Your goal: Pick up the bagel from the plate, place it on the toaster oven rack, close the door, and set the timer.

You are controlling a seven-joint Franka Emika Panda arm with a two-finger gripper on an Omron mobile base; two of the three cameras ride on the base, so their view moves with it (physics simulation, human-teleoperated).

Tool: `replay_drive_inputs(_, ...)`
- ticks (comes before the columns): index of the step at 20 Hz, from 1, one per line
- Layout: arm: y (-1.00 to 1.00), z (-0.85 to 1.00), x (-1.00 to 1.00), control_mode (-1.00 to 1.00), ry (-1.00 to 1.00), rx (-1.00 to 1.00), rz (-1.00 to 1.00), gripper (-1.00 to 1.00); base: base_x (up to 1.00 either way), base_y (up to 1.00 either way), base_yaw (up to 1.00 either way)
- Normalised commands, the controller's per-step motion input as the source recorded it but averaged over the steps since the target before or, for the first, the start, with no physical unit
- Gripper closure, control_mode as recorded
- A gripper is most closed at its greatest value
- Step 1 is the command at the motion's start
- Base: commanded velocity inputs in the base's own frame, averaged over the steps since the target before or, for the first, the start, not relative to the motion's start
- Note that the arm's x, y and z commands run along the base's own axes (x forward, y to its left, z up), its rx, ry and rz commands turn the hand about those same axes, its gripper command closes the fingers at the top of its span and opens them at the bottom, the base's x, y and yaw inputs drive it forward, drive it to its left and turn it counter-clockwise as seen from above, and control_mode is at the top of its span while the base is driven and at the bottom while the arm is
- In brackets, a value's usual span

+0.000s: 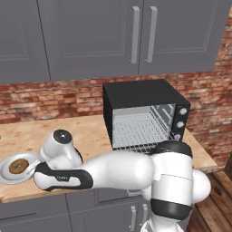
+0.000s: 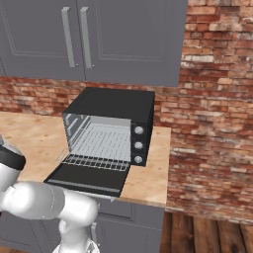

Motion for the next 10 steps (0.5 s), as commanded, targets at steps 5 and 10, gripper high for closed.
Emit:
replay_drive_inputs(5, 0.33, -0.14, 0.24, -1.00, 0.00, -0.01, 0.00, -1.00, 0.00, 0.00, 0.00)
replay_drive_inputs(10, 0.30, -0.05, 0.29, -1.00, 0.00, 0.00, 0.00, -1.00, 0.00, 0.00, 0.00)
